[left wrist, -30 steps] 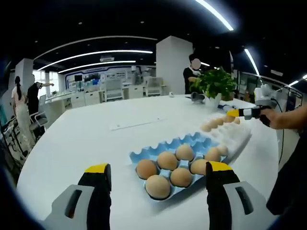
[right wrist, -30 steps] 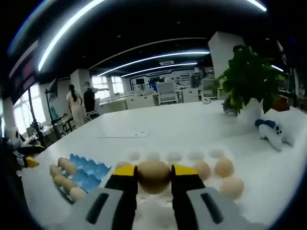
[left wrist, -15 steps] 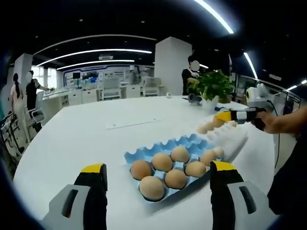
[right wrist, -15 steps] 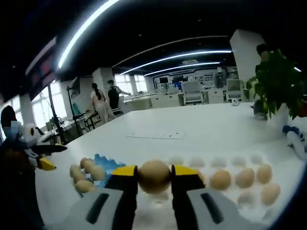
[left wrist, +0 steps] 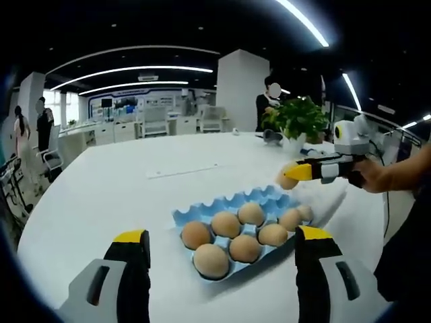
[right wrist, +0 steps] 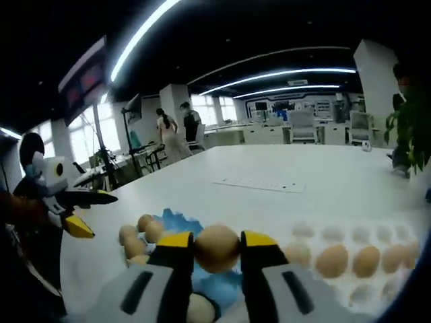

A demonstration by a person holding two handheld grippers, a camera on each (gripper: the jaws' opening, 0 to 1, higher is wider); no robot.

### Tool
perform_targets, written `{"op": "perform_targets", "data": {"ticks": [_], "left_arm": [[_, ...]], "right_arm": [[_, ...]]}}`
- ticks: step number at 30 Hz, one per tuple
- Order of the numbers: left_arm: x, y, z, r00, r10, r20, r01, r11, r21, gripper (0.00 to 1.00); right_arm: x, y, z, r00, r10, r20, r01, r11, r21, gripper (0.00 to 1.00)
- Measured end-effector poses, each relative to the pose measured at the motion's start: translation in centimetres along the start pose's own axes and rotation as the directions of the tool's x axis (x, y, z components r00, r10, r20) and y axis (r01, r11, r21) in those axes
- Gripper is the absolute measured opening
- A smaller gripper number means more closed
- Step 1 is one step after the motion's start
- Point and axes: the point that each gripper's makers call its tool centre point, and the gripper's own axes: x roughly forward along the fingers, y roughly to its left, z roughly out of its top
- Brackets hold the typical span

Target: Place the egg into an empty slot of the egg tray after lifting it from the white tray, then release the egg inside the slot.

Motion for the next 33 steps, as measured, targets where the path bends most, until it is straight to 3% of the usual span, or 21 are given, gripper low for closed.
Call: {"op": "perform_targets", "data": {"ticks": [7,13,24,33], "left_arm": [[-0.1,0.3,-0.1,1.000,0.009,-0.001,-0.009,1.000,0.002,0.91],[0.1,-0.1,-0.3,1.000,-0.006,-0.008,0.006,1.000,-0.004,0.89],[-0.2,0.9,-0.1,0.999,0.042,0.011,-0.042,0.999,0.013,0.90],[-0.3,0.7,-0.1,0.999,0.032,0.012,-0.032,0.999,-0.001,0.89]], "right_arm": [[1.6,1.7,-0.6,0.998,0.058,-0.019,-0.058,0.998,0.000,0.27],[2.5,2.3,-1.2,0.997,0.073,-0.039,-0.073,0.997,-0.009,0.27],[3.3,2.9,-2.7,0.992,0.089,-0.091,-0.091,0.996,-0.019,0.27],[3.5,3.0,-3.3,0.989,0.092,-0.113,-0.095,0.995,-0.022,0.27]]}}
